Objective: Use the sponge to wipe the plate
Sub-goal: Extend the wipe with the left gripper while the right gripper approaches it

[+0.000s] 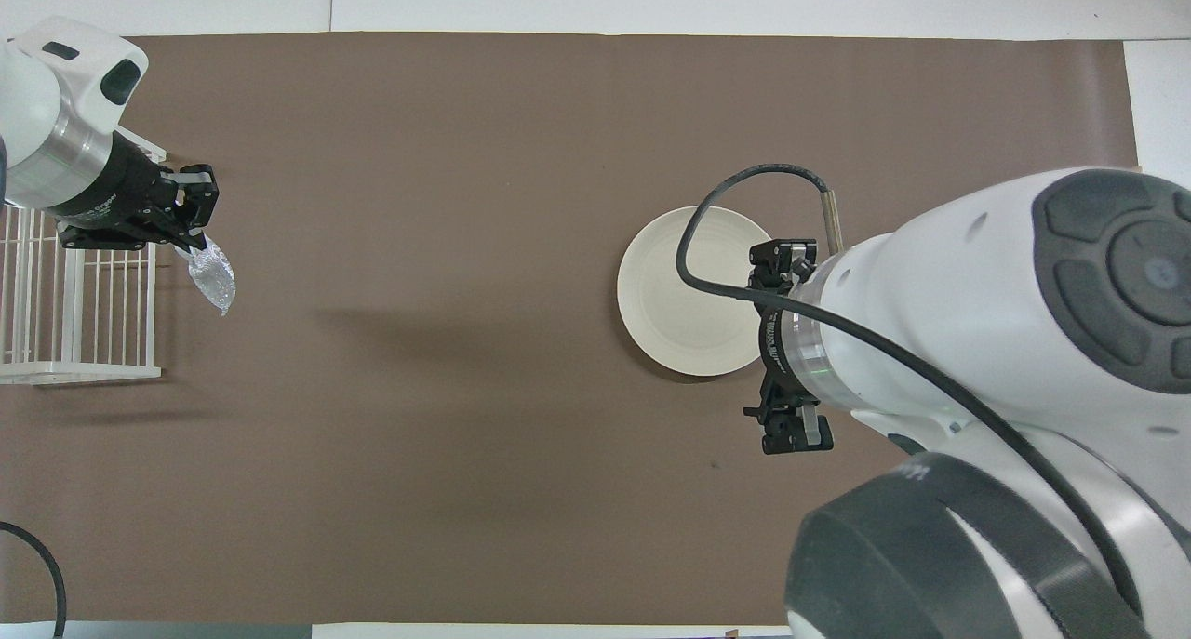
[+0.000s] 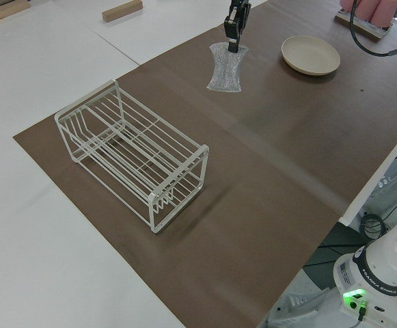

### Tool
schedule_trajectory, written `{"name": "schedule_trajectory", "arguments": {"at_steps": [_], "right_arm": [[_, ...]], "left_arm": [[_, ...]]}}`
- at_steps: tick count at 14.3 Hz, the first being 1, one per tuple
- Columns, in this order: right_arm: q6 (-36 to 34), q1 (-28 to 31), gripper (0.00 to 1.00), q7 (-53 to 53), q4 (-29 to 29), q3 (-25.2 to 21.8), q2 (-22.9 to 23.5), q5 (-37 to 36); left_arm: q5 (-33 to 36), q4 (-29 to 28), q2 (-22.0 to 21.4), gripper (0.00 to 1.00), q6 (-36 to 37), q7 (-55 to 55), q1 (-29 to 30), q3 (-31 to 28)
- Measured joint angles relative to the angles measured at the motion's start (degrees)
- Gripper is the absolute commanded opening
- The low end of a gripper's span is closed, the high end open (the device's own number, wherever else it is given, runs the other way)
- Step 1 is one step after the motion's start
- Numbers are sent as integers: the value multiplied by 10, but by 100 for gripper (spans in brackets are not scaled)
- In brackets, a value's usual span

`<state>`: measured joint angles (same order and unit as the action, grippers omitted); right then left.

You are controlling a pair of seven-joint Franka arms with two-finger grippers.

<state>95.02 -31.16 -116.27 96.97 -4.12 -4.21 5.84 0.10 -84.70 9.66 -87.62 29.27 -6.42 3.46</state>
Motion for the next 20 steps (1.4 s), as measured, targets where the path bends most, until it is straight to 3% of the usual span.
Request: {"name": "schedule_trajectory", "arguments": {"at_steps": [5, 9, 13, 20], "right_arm": [[10, -2, 100, 1, 0, 2, 0, 2], [27, -9, 100, 1, 11, 5, -4, 23], [29, -9, 100, 2, 24, 6, -12, 24], [53, -9, 100, 2, 32, 9, -14, 54]], "left_arm": [[-144, -24, -4, 0, 1, 24, 44, -3], [-280, -104, -38, 0, -27, 17, 87, -4], [-363, -184, -71, 0, -69, -29, 90, -3], [-557, -286, -100, 0, -71, -138, 114, -4]]}}
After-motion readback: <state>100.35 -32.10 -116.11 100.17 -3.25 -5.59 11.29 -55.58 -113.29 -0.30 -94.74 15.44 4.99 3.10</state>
